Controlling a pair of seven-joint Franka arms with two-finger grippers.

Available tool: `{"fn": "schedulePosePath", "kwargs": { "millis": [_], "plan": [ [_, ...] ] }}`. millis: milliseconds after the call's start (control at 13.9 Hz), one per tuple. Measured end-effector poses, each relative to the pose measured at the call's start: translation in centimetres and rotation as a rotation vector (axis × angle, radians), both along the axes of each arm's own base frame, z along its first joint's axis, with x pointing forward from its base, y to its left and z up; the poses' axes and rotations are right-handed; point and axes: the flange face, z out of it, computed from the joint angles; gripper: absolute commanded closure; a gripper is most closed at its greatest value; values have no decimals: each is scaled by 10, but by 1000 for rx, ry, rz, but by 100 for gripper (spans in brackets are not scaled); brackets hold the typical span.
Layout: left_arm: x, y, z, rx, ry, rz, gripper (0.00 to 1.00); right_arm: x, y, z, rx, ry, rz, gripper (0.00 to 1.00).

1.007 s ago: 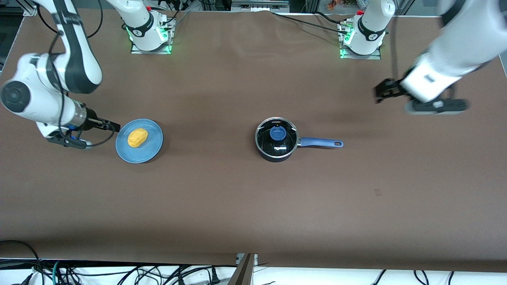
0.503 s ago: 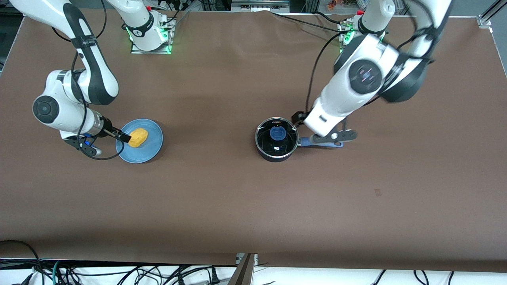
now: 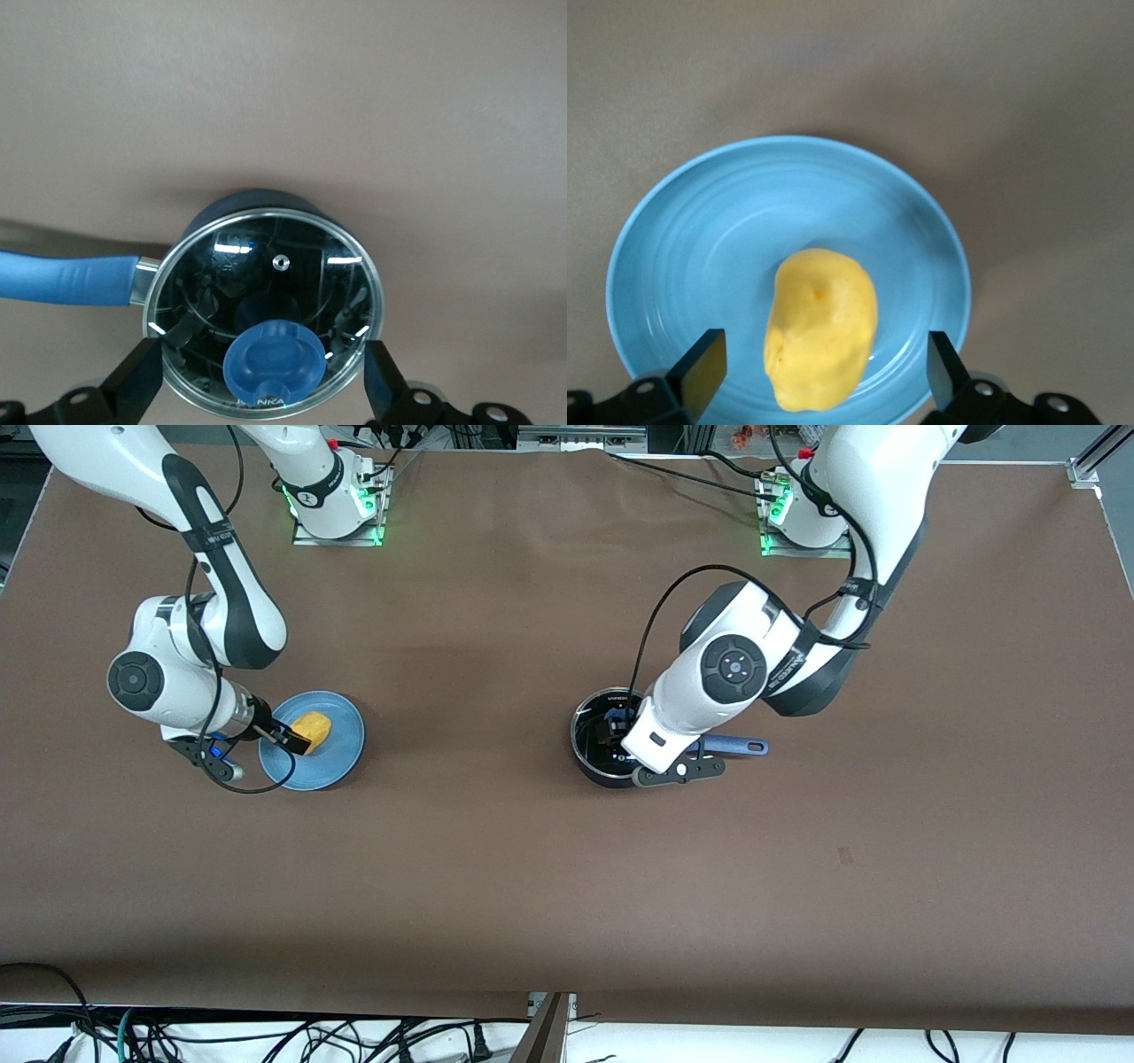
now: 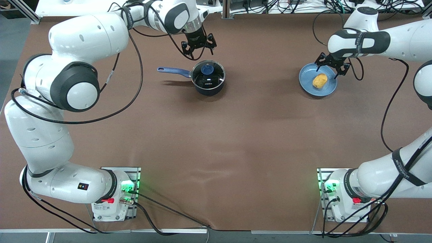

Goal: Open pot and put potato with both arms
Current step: 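Grasp the potato with the right gripper while the left gripper grasps the lid knob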

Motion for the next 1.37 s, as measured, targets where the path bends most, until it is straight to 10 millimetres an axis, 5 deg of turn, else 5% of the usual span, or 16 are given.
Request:
{"fn": "schedulePosePath", "kwargs": {
  "millis": [288,503,575,863,1150,1366],
  "plan": [
    [-24,-29,-32,59,22,-45,0,-2,7,-12,6,12,3,0],
    [-25,-29,-38,63,29,-45,0,-6,7,-24,7,27,3,1],
    [-24,-28,-39,65,30,-43,1,-7,7,-27,7,26,4,10],
    [-25,-26,-48,71,45,-43,32,-12,8,-34,8,20,5,59],
    [-26,-27,-50,70,46,-44,54,-12,9,-33,9,19,5,67],
    [-25,-24,-53,74,51,-42,86,-9,11,-30,14,8,34,68]
  ]
}}
